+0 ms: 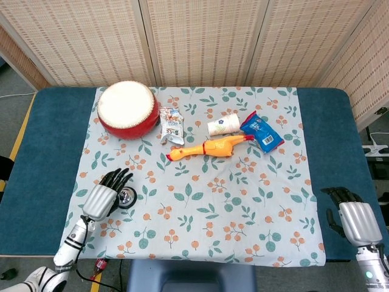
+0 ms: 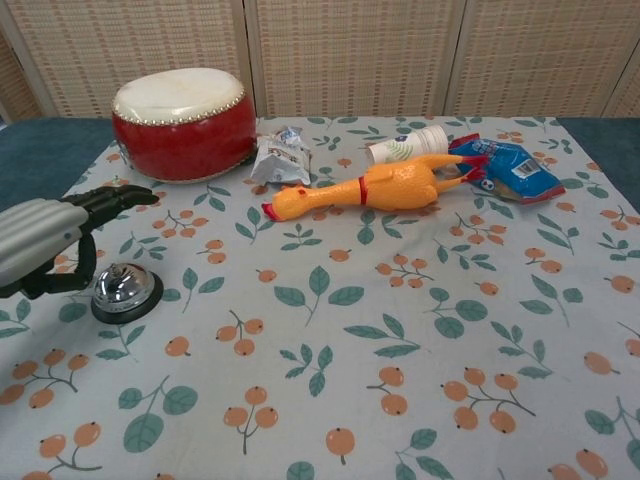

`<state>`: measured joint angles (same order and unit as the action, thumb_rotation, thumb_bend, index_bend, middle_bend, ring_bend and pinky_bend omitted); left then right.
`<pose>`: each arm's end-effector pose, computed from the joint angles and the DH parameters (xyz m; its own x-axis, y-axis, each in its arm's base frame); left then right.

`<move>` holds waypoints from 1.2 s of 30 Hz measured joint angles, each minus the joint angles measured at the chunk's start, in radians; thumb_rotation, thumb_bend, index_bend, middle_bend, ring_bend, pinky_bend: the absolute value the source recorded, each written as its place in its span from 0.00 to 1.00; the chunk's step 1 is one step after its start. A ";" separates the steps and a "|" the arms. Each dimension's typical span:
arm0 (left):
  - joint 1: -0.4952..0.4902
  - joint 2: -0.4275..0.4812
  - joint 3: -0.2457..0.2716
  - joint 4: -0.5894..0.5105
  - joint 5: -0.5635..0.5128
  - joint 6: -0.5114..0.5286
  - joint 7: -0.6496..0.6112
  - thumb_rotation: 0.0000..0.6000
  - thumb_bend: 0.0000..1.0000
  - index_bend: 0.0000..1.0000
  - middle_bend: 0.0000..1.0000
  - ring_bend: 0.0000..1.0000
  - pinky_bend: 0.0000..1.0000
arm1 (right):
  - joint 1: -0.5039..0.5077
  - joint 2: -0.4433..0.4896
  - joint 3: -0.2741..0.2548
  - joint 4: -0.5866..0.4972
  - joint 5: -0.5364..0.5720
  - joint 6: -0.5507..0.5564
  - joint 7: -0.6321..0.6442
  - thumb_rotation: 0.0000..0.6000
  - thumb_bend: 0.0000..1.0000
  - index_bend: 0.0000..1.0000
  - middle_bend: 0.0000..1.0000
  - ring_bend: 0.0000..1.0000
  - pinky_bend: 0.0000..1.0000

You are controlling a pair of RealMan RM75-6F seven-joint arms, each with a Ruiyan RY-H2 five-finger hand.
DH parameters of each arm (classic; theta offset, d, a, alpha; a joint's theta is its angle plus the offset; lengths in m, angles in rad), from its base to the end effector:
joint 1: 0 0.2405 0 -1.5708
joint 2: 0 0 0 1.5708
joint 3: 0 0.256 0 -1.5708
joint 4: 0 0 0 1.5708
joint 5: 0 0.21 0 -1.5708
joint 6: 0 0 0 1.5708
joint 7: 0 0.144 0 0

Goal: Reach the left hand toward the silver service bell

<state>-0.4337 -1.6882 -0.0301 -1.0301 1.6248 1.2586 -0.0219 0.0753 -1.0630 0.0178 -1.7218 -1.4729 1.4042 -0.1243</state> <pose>-0.2595 0.2783 -0.0201 0.4683 0.0951 0.8785 0.8206 -0.4156 -0.3924 -0.3053 -0.1689 0.1529 0.4544 -0.1245 0.8820 -0.8884 0.0092 0.4590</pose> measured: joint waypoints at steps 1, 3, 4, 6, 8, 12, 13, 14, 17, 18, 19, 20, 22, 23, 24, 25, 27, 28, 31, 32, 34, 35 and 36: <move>-0.001 -0.013 0.003 0.012 -0.006 -0.010 -0.001 1.00 1.00 0.00 0.00 0.00 0.14 | 0.000 0.001 -0.001 -0.002 0.000 -0.003 0.000 1.00 0.53 0.25 0.24 0.17 0.29; -0.002 -0.040 0.009 0.040 -0.018 -0.027 -0.006 1.00 1.00 0.00 0.00 0.00 0.14 | 0.000 0.006 -0.006 -0.006 -0.002 -0.007 0.002 1.00 0.53 0.25 0.24 0.17 0.29; -0.002 -0.050 0.012 0.052 -0.023 -0.033 -0.010 1.00 1.00 0.00 0.00 0.00 0.14 | 0.000 0.007 -0.007 -0.006 -0.004 -0.007 0.002 1.00 0.53 0.25 0.24 0.17 0.29; 0.000 -0.074 0.019 0.083 -0.031 -0.044 -0.019 1.00 1.00 0.00 0.00 0.00 0.14 | 0.000 0.007 -0.008 -0.007 -0.007 -0.007 0.004 1.00 0.52 0.25 0.24 0.17 0.29; 0.004 -0.095 0.026 0.111 -0.036 -0.051 -0.027 1.00 1.00 0.00 0.00 0.00 0.14 | 0.001 0.008 -0.007 -0.007 -0.006 -0.010 0.004 1.00 0.52 0.25 0.24 0.17 0.29; 0.012 -0.142 0.045 0.184 -0.041 -0.065 -0.053 1.00 1.00 0.00 0.00 0.00 0.14 | 0.003 0.009 -0.007 -0.008 -0.002 -0.015 0.003 1.00 0.53 0.25 0.24 0.17 0.29; 0.013 -0.152 0.049 0.200 -0.042 -0.068 -0.059 1.00 1.00 0.00 0.00 0.00 0.14 | 0.003 0.010 -0.008 -0.009 -0.002 -0.016 0.004 1.00 0.52 0.25 0.24 0.17 0.29; 0.014 -0.161 0.052 0.217 -0.042 -0.071 -0.066 1.00 1.00 0.00 0.00 0.00 0.14 | 0.003 0.011 -0.009 -0.010 -0.002 -0.018 0.005 1.00 0.53 0.25 0.24 0.17 0.29; 0.016 -0.190 0.061 0.273 -0.042 -0.080 -0.096 1.00 1.00 0.00 0.00 0.00 0.14 | 0.005 0.015 -0.010 -0.013 -0.002 -0.025 0.008 1.00 0.53 0.25 0.24 0.17 0.29; 0.015 -0.200 0.063 0.295 -0.041 -0.081 -0.108 1.00 1.00 0.00 0.00 0.00 0.14 | 0.006 0.016 -0.011 -0.014 -0.002 -0.025 0.008 1.00 0.53 0.25 0.24 0.17 0.29; 0.015 -0.207 0.063 0.312 -0.040 -0.079 -0.117 1.00 1.00 0.00 0.00 0.00 0.14 | 0.006 0.016 -0.010 -0.014 -0.002 -0.024 0.009 1.00 0.53 0.25 0.24 0.17 0.29; 0.015 -0.212 0.063 0.326 -0.038 -0.073 -0.124 1.00 1.00 0.00 0.00 0.00 0.14 | 0.006 0.016 -0.010 -0.014 -0.002 -0.023 0.009 1.00 0.53 0.25 0.24 0.17 0.29; 0.014 -0.213 0.061 0.338 -0.030 -0.041 -0.132 1.00 1.00 0.00 0.00 0.00 0.14 | 0.005 0.015 -0.009 -0.013 -0.002 -0.021 0.010 1.00 0.53 0.25 0.24 0.17 0.29; 0.013 -0.210 0.060 0.335 -0.024 -0.020 -0.133 1.00 1.00 0.00 0.00 0.00 0.14 | 0.005 0.015 -0.008 -0.013 -0.001 -0.022 0.009 1.00 0.53 0.25 0.24 0.17 0.29; 0.013 -0.204 0.059 0.326 -0.015 0.013 -0.132 1.00 1.00 0.00 0.00 0.00 0.14 | 0.006 0.014 -0.008 -0.013 0.000 -0.022 0.010 1.00 0.53 0.25 0.24 0.17 0.29; 0.012 -0.196 0.058 0.314 -0.007 0.041 -0.128 1.00 1.00 0.00 0.00 0.00 0.14 | 0.006 0.014 -0.007 -0.013 0.001 -0.024 0.010 1.00 0.53 0.25 0.24 0.17 0.29; 0.013 -0.164 0.057 0.265 0.015 0.112 -0.110 1.00 1.00 0.00 0.00 0.00 0.14 | 0.008 0.014 -0.007 -0.013 0.004 -0.028 0.012 1.00 0.52 0.25 0.24 0.17 0.29; 0.013 -0.146 0.058 0.236 0.025 0.141 -0.099 1.00 1.00 0.00 0.00 0.00 0.14 | 0.009 0.014 -0.005 -0.013 0.006 -0.029 0.013 1.00 0.53 0.25 0.24 0.17 0.29; 0.018 -0.063 0.066 0.113 0.061 0.205 -0.052 1.00 1.00 0.00 0.00 0.00 0.14 | 0.012 0.013 -0.002 -0.011 0.014 -0.033 0.010 1.00 0.53 0.25 0.24 0.17 0.29; 0.022 -0.030 0.071 0.071 0.072 0.217 -0.038 1.00 1.00 0.00 0.00 0.00 0.14 | 0.012 0.012 -0.002 -0.012 0.015 -0.034 0.007 1.00 0.52 0.25 0.24 0.17 0.29; 0.033 0.057 0.088 -0.026 0.092 0.240 -0.008 1.00 1.00 0.00 0.00 0.00 0.15 | 0.011 0.012 -0.003 -0.013 0.014 -0.034 0.004 1.00 0.52 0.25 0.24 0.17 0.29; 0.040 0.096 0.097 -0.060 0.098 0.248 0.004 1.00 1.00 0.00 0.00 0.00 0.15 | 0.011 0.011 -0.004 -0.013 0.012 -0.032 0.003 1.00 0.53 0.25 0.24 0.17 0.29; 0.054 0.149 0.109 -0.095 0.101 0.258 0.019 1.00 1.00 0.00 0.00 0.00 0.15 | 0.011 0.010 -0.003 -0.012 0.010 -0.030 0.002 1.00 0.53 0.25 0.24 0.17 0.29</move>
<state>-0.3800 -1.5396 0.0788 -1.1249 1.7253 1.5162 -0.0030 0.0865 -1.0526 0.0143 -1.7342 -1.4631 1.3742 -0.1224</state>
